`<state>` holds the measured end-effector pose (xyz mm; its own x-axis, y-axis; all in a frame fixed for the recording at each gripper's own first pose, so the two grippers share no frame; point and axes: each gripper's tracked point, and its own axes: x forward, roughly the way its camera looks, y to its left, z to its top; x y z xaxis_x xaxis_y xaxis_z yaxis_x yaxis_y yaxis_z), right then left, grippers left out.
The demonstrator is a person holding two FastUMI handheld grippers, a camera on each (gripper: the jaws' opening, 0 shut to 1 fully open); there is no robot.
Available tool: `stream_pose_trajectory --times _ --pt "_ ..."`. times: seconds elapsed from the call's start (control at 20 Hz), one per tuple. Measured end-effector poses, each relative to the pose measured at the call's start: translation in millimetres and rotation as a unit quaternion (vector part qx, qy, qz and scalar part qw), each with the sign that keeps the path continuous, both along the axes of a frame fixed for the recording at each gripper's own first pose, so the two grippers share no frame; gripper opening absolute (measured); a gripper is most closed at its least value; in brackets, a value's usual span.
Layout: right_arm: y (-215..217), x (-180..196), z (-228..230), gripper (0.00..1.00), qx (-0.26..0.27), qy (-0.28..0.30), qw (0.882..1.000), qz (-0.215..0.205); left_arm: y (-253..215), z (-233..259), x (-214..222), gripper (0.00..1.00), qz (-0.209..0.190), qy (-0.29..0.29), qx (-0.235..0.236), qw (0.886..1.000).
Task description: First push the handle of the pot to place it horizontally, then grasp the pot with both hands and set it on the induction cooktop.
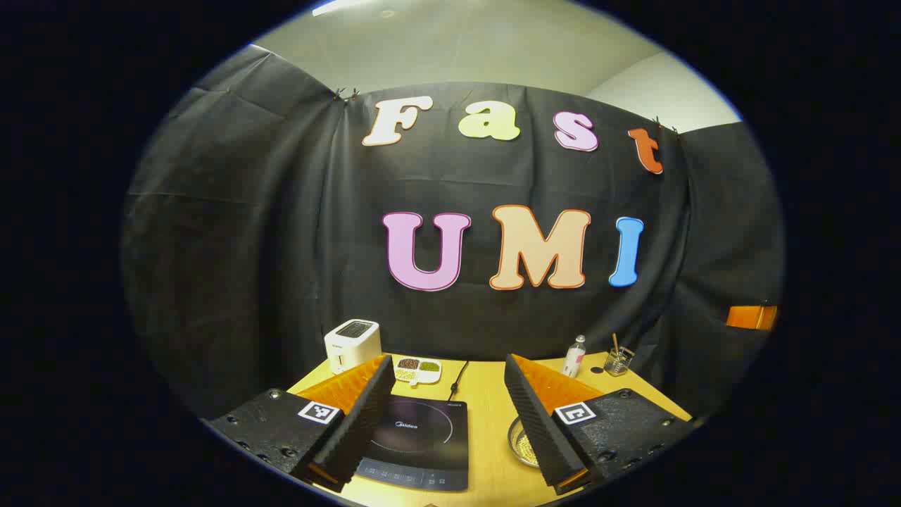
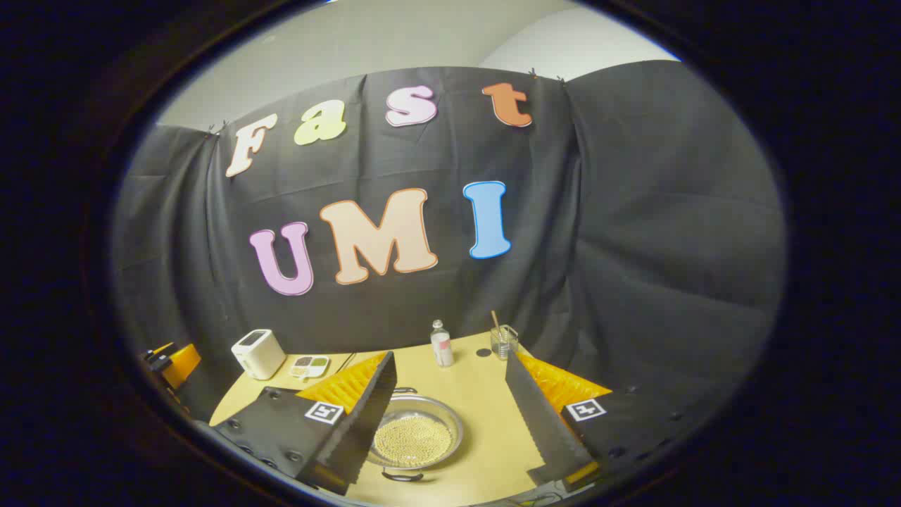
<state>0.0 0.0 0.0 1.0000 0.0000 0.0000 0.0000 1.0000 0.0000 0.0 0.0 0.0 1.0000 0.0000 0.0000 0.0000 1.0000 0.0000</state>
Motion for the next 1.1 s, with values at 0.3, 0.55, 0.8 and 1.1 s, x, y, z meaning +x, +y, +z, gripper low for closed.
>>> stream_pose_trajectory --times 0.3,0.55,0.8,1.1 --pt "8 -3 -6 0.94 -0.013 0.009 1.000 0.006 8 -6 -10 0.92 0.001 0.004 -0.007 1.000" --pt "9 -6 -9 0.94 -0.009 0.011 1.000 -0.001 20 -10 -14 0.92 0.007 0.007 0.005 1.000" --pt "10 -13 -18 0.94 -0.014 0.017 1.000 -0.009 26 -22 -20 0.96 0.001 0.017 -0.008 1.000" --pt "19 -14 -38 0.94 -0.018 0.032 0.999 -0.007 39 -36 -27 0.95 0.011 0.035 -0.006 0.999"
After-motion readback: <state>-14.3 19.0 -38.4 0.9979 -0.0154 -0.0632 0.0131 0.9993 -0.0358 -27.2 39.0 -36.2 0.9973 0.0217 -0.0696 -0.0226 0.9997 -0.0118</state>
